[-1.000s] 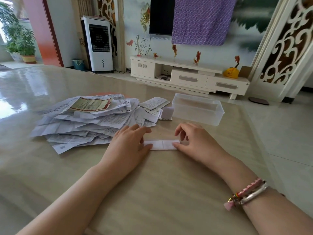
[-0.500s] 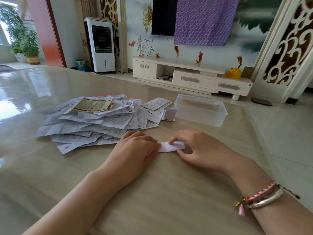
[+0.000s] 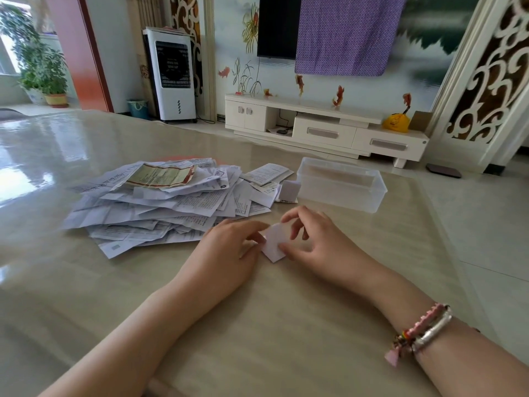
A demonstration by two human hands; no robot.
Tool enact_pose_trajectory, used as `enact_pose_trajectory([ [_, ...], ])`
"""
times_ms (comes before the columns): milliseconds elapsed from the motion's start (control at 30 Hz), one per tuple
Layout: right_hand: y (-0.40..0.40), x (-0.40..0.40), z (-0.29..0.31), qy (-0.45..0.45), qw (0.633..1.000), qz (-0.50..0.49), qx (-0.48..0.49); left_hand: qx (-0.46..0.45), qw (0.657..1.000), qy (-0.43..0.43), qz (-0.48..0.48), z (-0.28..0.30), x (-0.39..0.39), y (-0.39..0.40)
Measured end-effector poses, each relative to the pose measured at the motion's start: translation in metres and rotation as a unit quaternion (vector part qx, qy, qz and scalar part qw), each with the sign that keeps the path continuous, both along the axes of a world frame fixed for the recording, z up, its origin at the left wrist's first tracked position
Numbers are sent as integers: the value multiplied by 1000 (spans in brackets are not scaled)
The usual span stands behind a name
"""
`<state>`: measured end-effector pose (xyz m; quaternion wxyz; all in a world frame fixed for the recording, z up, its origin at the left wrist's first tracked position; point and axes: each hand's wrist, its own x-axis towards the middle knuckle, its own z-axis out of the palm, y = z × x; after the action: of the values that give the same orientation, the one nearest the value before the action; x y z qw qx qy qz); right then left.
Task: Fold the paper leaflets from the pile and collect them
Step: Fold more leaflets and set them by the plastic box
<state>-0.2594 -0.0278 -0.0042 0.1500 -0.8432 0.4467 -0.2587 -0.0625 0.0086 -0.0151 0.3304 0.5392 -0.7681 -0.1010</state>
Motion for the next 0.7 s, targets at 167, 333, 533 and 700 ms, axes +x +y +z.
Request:
enact_pose_trajectory([
  [167,-3,3,-4,69,997,-25,-27,-45,998,-22,33,-2,2,4],
  [333,3,-2,1,46,997,34,-45,-88,991,-92,27,-6,2,6],
  [533,1,-9,8,109,983,112,-100,-25,997,-59,43,-5,6,0],
  [700,0,-4,5,168,960,131,-184,20,999,5,37,-2,6,0],
])
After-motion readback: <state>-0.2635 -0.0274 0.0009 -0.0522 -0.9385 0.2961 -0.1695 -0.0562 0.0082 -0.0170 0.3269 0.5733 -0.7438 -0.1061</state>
